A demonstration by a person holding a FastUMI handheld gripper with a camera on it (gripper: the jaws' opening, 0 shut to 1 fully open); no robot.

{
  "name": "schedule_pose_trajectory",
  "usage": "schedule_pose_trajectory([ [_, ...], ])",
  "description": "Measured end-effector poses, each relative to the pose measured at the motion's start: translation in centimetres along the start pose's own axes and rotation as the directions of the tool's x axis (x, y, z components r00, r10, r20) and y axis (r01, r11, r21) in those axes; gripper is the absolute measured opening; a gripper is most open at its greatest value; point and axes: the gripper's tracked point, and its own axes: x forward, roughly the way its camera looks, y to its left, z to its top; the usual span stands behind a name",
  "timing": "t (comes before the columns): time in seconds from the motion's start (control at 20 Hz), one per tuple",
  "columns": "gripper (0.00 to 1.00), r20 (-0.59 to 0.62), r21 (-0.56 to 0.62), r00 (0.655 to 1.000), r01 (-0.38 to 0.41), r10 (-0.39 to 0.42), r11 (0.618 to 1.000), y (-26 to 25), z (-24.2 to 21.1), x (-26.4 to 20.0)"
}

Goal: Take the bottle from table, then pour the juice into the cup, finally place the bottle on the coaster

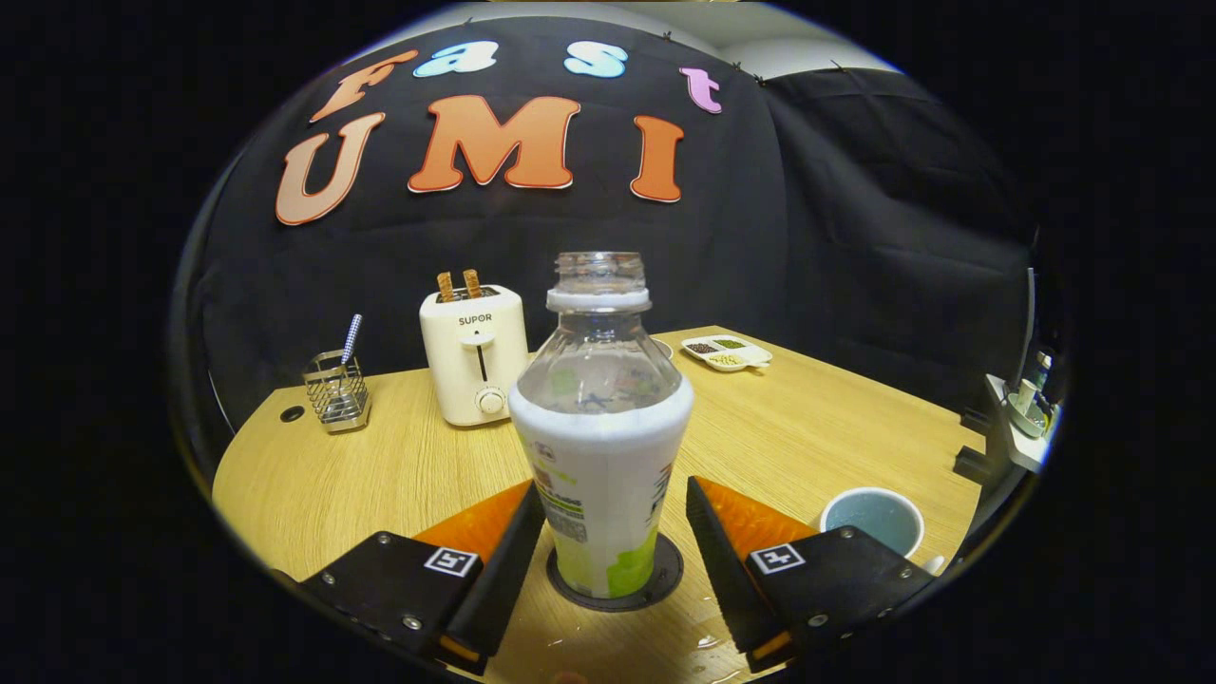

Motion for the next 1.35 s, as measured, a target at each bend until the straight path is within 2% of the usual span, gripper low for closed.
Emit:
schedule_pose_trajectory([
  [0.15,0.97,0.012,0.009,0.999,-0.032,0.032,0.999,0.3,1.1,-2.0],
  [0.35,0.97,0.040,-0.011,0.993,-0.107,0.108,0.994,1.4,3.7,-5.7],
  [0.65,0.97,0.130,0.011,0.964,-0.235,0.231,0.972,3.0,9.7,-14.4],
  [1.0,0.97,0.279,-0.032,0.899,-0.344,0.339,0.938,3.5,16.0,-23.2],
  [1.25,0.96,0.329,-0.068,0.838,-0.440,0.436,0.896,5.4,17.9,-27.3],
  [1.35,0.97,0.332,-0.092,0.830,-0.445,0.449,0.891,5.5,17.8,-28.2],
])
